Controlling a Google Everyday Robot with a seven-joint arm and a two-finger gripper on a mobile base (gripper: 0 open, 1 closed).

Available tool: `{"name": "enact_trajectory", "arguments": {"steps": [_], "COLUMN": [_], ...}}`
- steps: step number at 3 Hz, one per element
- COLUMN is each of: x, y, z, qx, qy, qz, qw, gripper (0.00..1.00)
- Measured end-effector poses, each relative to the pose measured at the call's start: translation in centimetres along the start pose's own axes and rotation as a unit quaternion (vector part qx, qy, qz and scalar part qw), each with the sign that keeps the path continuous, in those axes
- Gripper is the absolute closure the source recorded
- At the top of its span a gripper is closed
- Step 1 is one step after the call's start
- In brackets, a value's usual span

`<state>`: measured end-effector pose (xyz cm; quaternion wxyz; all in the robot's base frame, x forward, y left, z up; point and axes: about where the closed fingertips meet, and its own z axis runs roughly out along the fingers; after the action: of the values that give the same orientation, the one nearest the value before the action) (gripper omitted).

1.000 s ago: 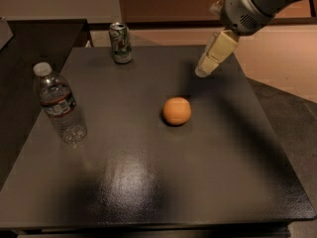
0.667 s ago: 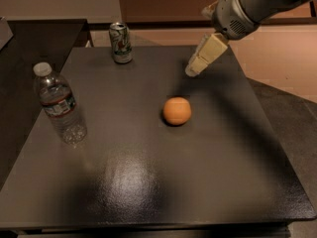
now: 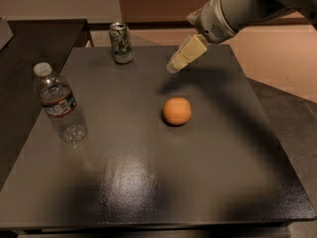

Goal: Pick 7up can

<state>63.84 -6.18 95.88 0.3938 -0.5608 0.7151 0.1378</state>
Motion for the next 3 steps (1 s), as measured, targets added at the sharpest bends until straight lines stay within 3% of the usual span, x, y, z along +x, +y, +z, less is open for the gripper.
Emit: {"name": "enact_trajectory", "arguments": {"steps": [1, 2, 3], "x": [-0.7, -1.2, -2.9], "y": [-0.2, -0.5, -0.4], "z": [2.1, 3.8, 6.7], "qx": [-0.009, -0.020, -0.034], "qy": [-0.031, -0.054, -0.085], "qz": [0.041, 0.088, 0.100], "qw": [0.9987, 0.9944, 0.9908], "gripper": [0.00, 0.00, 0.00]}}
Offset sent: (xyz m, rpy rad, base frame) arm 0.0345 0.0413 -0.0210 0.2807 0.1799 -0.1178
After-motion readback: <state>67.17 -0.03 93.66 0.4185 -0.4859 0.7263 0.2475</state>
